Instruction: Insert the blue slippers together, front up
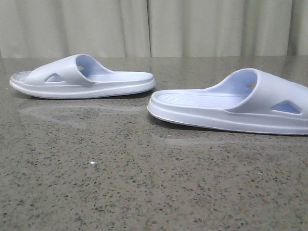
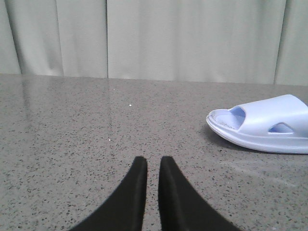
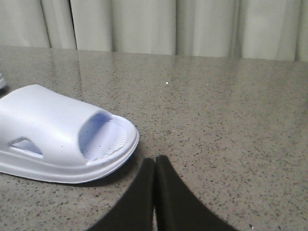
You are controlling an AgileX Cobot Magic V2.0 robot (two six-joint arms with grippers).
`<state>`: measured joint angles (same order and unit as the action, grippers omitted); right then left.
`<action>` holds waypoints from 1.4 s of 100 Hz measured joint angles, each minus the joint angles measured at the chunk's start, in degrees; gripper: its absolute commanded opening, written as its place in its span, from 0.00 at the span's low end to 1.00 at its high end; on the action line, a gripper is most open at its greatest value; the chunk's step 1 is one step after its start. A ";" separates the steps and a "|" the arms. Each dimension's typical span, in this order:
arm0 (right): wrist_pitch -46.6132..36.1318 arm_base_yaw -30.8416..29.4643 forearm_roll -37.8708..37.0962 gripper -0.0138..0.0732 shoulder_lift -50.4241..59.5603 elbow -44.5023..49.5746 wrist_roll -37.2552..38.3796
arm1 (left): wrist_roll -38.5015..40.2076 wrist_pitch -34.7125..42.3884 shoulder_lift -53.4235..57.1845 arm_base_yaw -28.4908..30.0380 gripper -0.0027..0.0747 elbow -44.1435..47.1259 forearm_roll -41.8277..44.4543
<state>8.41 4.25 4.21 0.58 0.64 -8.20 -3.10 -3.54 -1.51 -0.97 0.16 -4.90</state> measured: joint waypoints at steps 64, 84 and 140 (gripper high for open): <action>0.00 0.00 0.00 0.06 0.00 0.00 0.00 | 0.00 0.00 0.00 0.00 0.05 0.00 0.00; 0.00 0.00 0.00 0.06 0.00 0.00 0.00 | 0.00 0.00 0.00 0.00 0.05 0.00 0.00; -4.67 0.00 8.32 0.06 0.00 0.00 0.02 | 0.00 0.00 0.00 0.00 0.05 0.00 -1.19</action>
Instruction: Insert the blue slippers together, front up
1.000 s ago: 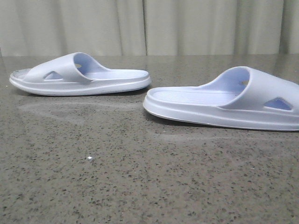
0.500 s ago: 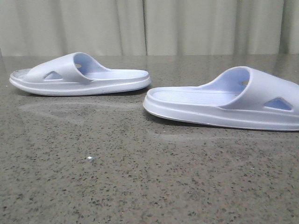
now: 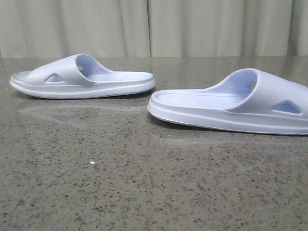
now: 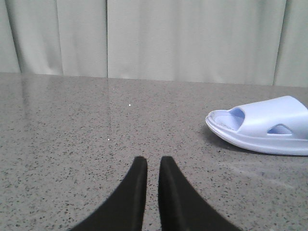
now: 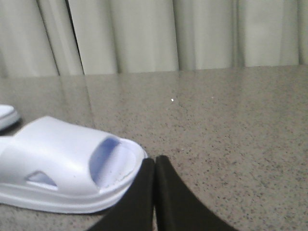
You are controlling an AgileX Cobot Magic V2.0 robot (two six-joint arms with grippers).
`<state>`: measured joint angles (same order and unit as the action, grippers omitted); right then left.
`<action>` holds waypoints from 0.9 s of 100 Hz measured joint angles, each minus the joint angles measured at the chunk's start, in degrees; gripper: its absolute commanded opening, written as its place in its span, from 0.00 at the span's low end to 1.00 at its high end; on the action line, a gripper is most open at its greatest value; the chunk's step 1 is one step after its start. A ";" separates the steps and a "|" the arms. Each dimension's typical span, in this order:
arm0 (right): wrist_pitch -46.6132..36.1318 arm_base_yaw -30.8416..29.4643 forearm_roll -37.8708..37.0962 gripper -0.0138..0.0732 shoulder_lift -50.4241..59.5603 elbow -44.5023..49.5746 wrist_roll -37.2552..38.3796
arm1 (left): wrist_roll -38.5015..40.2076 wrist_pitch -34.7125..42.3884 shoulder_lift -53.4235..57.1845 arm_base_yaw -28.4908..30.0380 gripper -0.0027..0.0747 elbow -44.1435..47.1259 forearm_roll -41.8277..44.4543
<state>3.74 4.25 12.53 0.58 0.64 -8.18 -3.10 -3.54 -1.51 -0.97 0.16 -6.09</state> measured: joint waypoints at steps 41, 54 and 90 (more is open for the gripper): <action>-1.52 0.00 10.82 0.06 0.00 0.00 0.00 | 0.00 0.46 0.00 0.00 0.05 0.00 -15.98; -1.26 0.00 19.80 0.06 0.00 0.00 0.10 | 0.00 0.84 0.00 0.00 0.05 0.00 -25.47; 6.24 0.00 25.99 0.07 -0.55 -1.91 0.10 | 0.00 -4.44 -1.06 0.00 0.05 -4.14 -33.75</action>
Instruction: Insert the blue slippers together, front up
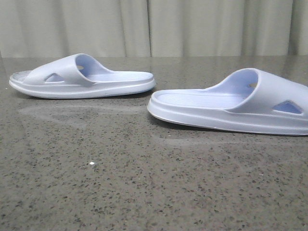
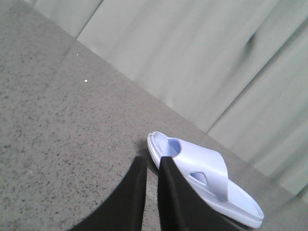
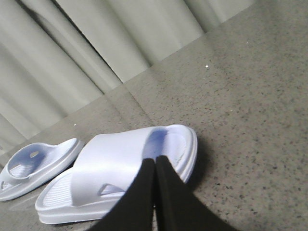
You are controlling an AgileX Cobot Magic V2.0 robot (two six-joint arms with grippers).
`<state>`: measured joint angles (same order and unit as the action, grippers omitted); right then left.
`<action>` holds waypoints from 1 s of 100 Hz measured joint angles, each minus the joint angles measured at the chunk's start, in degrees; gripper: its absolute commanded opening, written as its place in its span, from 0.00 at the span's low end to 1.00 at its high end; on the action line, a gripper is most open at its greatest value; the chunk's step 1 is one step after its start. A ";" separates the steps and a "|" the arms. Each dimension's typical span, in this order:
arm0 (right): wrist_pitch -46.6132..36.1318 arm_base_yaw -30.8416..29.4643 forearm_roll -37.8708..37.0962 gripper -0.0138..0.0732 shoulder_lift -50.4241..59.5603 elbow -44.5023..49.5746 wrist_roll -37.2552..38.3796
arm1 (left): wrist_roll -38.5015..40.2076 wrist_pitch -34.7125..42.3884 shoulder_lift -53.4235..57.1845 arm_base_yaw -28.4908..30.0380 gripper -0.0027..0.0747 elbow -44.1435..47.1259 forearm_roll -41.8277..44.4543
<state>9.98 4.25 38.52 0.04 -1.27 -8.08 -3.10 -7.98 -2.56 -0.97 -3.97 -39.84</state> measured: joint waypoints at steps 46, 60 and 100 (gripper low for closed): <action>14.82 0.00 -8.87 0.07 -31.92 -20.67 0.00 | -0.10 -21.65 -26.71 0.00 0.06 -23.50 17.68; 16.59 0.00 -8.99 0.11 -35.10 -23.07 0.00 | -0.33 -22.75 -30.28 0.00 0.06 -24.66 17.81; 17.76 0.00 -9.55 0.56 -35.42 -23.81 -0.39 | -13.30 -22.72 -36.86 0.00 0.45 -24.98 6.27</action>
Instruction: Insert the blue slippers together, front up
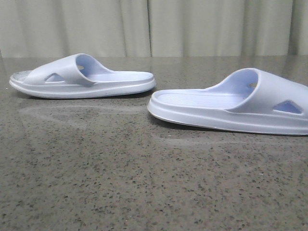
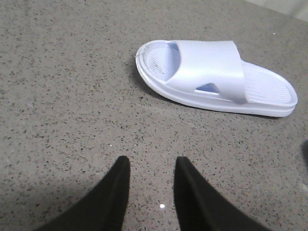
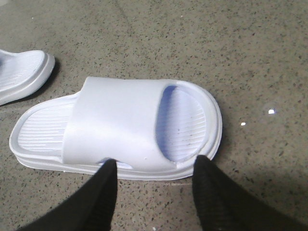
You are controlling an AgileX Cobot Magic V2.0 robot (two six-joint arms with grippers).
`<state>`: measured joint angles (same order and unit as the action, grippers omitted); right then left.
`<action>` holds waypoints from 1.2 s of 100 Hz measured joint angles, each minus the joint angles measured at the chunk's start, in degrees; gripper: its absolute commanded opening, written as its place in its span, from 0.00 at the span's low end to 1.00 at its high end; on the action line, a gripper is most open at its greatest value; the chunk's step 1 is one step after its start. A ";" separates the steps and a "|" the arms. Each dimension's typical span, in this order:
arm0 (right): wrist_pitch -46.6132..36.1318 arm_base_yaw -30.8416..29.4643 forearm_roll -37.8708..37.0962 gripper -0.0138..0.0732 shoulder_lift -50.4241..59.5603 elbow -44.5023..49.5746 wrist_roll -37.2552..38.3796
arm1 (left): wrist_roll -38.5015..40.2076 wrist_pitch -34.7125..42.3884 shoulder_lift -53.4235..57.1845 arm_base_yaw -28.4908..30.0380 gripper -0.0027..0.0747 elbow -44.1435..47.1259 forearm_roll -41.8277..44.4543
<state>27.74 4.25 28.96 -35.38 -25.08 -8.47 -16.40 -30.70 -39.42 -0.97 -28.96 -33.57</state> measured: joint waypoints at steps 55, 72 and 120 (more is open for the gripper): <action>0.33 -7.25 -0.55 0.55 -11.42 -4.69 -1.14 | -4.48 0.56 -4.06 0.00 0.48 -0.54 -3.80; 4.87 -8.21 -0.62 0.55 -17.00 -8.95 -3.73 | -4.70 0.92 -4.21 0.00 0.48 -1.74 -3.80; 13.17 -18.65 14.58 0.55 -27.50 -11.34 -21.44 | -5.45 1.17 -9.55 0.00 0.48 -2.86 -3.89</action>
<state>40.92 -14.40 43.54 -62.89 -36.42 -29.91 -21.85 -29.53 -48.97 -0.97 -31.81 -37.47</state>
